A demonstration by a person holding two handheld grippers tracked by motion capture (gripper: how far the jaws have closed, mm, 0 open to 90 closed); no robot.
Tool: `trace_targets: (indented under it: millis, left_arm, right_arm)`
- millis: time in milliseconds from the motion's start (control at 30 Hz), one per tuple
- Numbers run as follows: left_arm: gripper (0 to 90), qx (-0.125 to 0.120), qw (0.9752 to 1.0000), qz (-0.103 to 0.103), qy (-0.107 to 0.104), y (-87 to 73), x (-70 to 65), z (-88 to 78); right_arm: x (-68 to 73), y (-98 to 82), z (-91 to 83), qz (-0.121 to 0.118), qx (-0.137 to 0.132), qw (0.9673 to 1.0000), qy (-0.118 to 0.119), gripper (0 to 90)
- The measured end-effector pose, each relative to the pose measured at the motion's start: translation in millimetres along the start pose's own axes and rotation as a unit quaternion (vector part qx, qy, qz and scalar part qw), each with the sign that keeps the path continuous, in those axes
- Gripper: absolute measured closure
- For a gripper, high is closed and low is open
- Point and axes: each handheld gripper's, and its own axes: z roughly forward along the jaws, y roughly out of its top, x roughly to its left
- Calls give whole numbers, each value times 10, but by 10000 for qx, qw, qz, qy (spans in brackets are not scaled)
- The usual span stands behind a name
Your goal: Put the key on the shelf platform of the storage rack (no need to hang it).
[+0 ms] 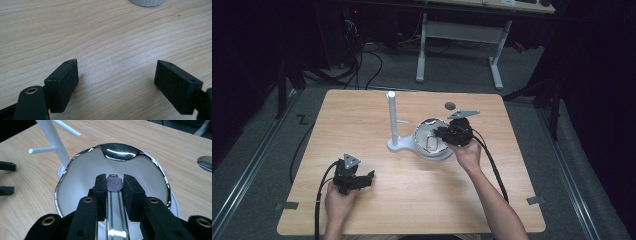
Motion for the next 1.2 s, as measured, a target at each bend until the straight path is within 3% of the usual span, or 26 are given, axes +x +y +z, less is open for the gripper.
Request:
trace_targets:
  millis: [167, 833, 1200]
  left_arm:
    - [198, 0, 10000, -2, 1, 0, 0, 0]
    - [197, 2, 10000, -4, 1, 0, 0, 0]
    - [197, 6, 10000, -13, 3, 0, -1, 0]
  right_arm:
    - [-39, -5, 73, 43, 49, 9998, -169, 746]
    - [-52, -16, 288, 83, 398, 9989, -231, 740]
    - [-75, -28, 161, 143, 238, 9992, -292, 593]
